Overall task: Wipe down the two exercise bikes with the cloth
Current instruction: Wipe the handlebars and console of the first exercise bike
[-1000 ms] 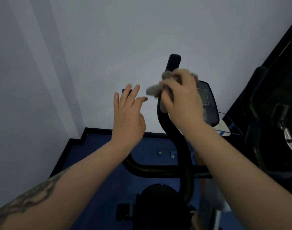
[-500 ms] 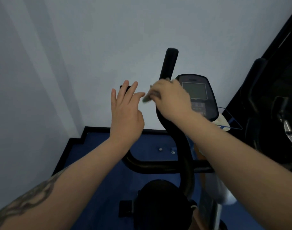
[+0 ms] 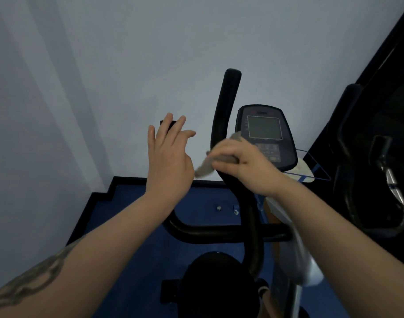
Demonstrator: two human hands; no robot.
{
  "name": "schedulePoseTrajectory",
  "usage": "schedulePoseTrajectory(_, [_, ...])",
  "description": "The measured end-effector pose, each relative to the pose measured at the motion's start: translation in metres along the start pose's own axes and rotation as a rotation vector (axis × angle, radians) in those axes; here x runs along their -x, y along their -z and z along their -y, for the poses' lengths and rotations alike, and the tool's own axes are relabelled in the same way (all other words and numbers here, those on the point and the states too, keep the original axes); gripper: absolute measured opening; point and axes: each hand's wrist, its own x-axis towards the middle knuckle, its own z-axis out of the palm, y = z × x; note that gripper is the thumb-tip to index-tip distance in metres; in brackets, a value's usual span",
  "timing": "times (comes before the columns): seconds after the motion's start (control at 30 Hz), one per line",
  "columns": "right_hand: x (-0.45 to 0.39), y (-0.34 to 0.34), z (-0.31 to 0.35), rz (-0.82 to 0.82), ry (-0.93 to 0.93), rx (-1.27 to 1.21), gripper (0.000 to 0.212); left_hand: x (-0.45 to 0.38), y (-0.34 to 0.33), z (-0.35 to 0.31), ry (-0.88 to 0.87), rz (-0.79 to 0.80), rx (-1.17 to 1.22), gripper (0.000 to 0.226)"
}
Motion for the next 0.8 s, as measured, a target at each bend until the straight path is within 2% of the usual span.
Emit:
schedulePoseTrajectory(0.03, [-0.001, 0.009, 0.0, 0.09, -0.02, -0.044, 0.014, 0.0, 0.0, 0.0, -0.001, 0.001, -0.003, 0.054])
schedulePoseTrajectory(0.07, [-0.009, 0.015, 0.002, 0.114, -0.059, -0.11, 0.015, 0.0, 0.0, 0.0, -0.003, 0.004, -0.006, 0.053])
schedulePoseTrajectory(0.13, [-0.027, 0.019, 0.006, -0.043, -0.083, -0.199, 0.015, 0.0, 0.0, 0.0, -0.008, 0.011, -0.008, 0.053])
schedulePoseTrajectory(0.17, [-0.033, 0.012, 0.009, -0.147, -0.066, -0.161, 0.015, 0.0, 0.001, 0.0, -0.01, 0.011, -0.007, 0.053])
schedulePoseTrajectory(0.23, [-0.025, -0.007, 0.008, -0.212, -0.023, -0.114, 0.015, 0.001, 0.002, 0.0, -0.01, 0.015, -0.003, 0.053])
schedulePoseTrajectory(0.33, [0.015, -0.005, 0.004, -0.025, -0.004, -0.096, 0.017, 0.002, 0.002, -0.001, -0.028, 0.02, -0.002, 0.053])
schedulePoseTrajectory(0.4, [0.018, 0.015, 0.006, 0.179, -0.089, -0.11, 0.016, 0.001, 0.001, -0.001, -0.038, 0.025, -0.003, 0.053])
schedulePoseTrajectory(0.43, [0.011, 0.021, 0.008, 0.221, -0.138, -0.152, 0.014, 0.001, 0.001, 0.0, -0.042, 0.028, -0.007, 0.053])
schedulePoseTrajectory(0.47, [0.0, 0.022, 0.01, 0.174, -0.163, -0.159, 0.012, 0.001, 0.001, 0.0, -0.045, 0.032, -0.01, 0.053])
schedulePoseTrajectory(0.57, [-0.018, -0.008, 0.019, -0.174, -0.093, 0.041, 0.013, 0.003, 0.003, 0.001, -0.062, 0.046, 0.004, 0.05])
schedulePoseTrajectory(0.6, [-0.011, -0.019, 0.02, -0.218, -0.07, 0.083, 0.013, 0.004, 0.003, 0.001, -0.072, 0.05, 0.01, 0.049])
schedulePoseTrajectory(0.63, [0.0, -0.024, 0.017, -0.192, -0.034, 0.126, 0.013, 0.004, 0.004, 0.0, -0.088, 0.054, 0.013, 0.049])
schedulePoseTrajectory(0.7, [0.026, -0.01, 0.011, 0.004, 0.023, 0.151, 0.019, 0.005, 0.003, -0.001, -0.131, 0.062, 0.028, 0.049])
schedulePoseTrajectory(0.77, [0.033, 0.015, 0.007, 0.214, -0.066, 0.007, 0.017, 0.005, 0.003, -0.001, -0.166, 0.069, 0.074, 0.047])
schedulePoseTrajectory(0.8, [0.027, 0.023, 0.006, 0.265, -0.106, -0.105, 0.015, 0.005, 0.004, -0.001, -0.168, 0.064, 0.102, 0.045])
